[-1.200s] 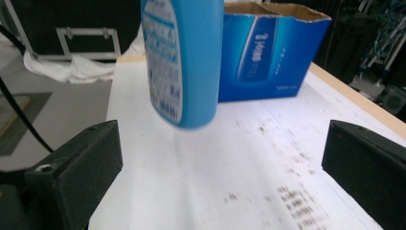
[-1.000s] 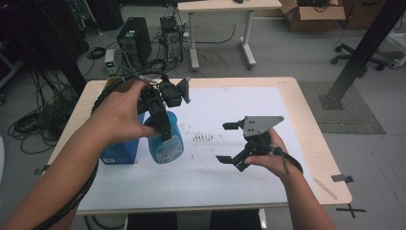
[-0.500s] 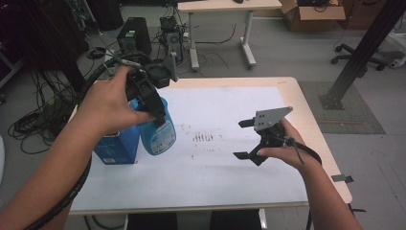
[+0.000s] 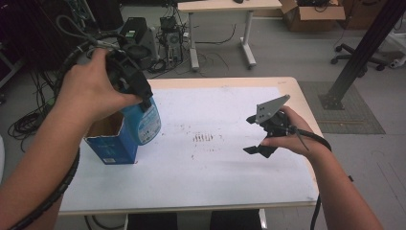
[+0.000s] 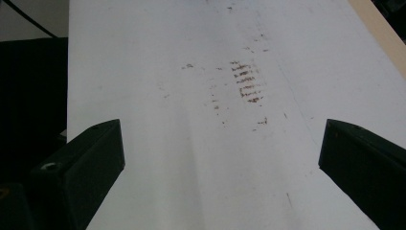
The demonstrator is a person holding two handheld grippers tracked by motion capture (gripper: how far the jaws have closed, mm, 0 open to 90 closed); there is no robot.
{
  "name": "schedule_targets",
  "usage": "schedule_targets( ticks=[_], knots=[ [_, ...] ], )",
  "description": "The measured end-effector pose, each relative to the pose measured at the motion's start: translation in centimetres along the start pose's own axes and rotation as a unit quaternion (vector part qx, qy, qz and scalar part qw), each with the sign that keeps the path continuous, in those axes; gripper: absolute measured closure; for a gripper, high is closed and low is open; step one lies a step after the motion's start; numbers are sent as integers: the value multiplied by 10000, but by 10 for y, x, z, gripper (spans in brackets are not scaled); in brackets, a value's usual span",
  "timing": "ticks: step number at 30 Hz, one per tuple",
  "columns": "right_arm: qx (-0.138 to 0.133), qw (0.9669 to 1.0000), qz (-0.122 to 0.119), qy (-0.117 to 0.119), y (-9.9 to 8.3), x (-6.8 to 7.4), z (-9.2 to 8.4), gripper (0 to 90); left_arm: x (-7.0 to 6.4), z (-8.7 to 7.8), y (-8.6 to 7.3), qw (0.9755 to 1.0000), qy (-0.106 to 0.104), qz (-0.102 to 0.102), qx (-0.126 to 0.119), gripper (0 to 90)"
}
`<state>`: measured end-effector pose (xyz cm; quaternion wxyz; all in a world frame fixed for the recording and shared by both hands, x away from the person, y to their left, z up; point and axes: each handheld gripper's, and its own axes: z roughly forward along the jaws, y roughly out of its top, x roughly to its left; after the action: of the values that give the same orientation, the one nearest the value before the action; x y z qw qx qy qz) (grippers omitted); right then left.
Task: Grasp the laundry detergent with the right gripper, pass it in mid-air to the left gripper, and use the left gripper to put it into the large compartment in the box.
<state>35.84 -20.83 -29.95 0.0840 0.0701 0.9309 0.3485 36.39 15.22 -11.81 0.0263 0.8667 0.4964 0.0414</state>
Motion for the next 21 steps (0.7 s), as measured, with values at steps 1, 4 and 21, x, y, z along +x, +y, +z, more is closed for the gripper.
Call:
schedule_targets(
  ticks=[1,4,21],
  knots=[
    [73,10000,2,27,1,-2,-2,17,8,-6,-2,9998,1,-211,-57,379],
    [150,9999,-22,66,1,-3,-2,17,16,-11,-4,9991,-36,-412,-121,379],
    [781,9963,-37,353,6,-16,1,24,77,-37,-12,9846,-75,-1729,-257,378]
  ],
)
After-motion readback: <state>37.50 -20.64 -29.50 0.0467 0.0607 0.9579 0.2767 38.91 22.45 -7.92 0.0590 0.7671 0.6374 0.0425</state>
